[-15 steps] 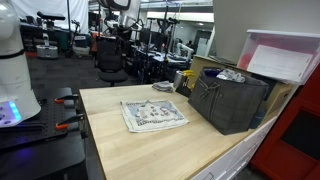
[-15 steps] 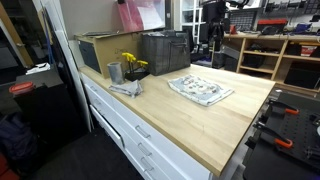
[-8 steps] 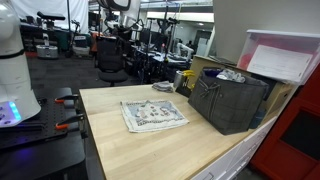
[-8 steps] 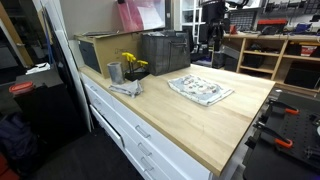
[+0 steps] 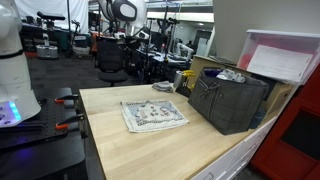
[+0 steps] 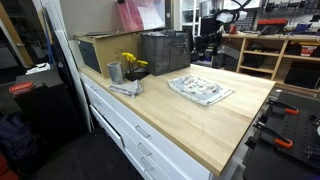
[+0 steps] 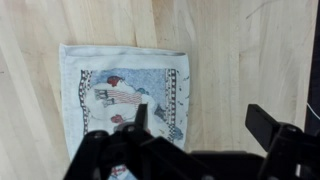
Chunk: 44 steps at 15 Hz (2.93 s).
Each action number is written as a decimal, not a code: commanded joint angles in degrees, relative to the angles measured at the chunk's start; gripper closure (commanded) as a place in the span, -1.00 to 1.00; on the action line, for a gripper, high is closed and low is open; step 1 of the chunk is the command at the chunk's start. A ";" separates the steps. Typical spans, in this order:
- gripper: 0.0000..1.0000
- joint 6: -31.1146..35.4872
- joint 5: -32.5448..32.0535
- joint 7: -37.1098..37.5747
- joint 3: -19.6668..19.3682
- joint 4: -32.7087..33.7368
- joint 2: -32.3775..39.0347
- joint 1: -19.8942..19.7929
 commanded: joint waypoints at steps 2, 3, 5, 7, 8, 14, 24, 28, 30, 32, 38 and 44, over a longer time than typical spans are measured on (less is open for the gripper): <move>-1.00 1.86 0.98 1.19 -3.47 2.58 7.04 -3.06; -1.00 2.04 1.32 0.93 -4.29 3.00 8.44 -3.64; -1.00 2.78 2.79 -0.69 -6.08 3.78 11.19 -5.04; -1.00 3.67 5.06 -2.17 -7.26 4.74 13.88 -6.28; -1.00 4.38 7.15 -3.60 -7.63 5.24 15.54 -7.02; -1.00 5.71 17.51 -10.09 -8.00 7.55 20.97 -10.66; -1.00 5.58 14.29 -6.40 -8.23 10.45 23.90 -9.54; -1.00 4.15 17.68 -7.25 -8.42 15.09 27.69 -11.92; -1.00 3.86 18.80 -7.72 -8.61 17.68 30.21 -13.35; -1.00 3.35 19.19 -7.78 -8.66 20.44 33.08 -14.73; -1.00 -1.60 21.30 -8.66 -7.63 27.05 39.75 -18.83; -1.00 -7.27 25.99 -7.34 -8.28 27.43 40.24 -21.22</move>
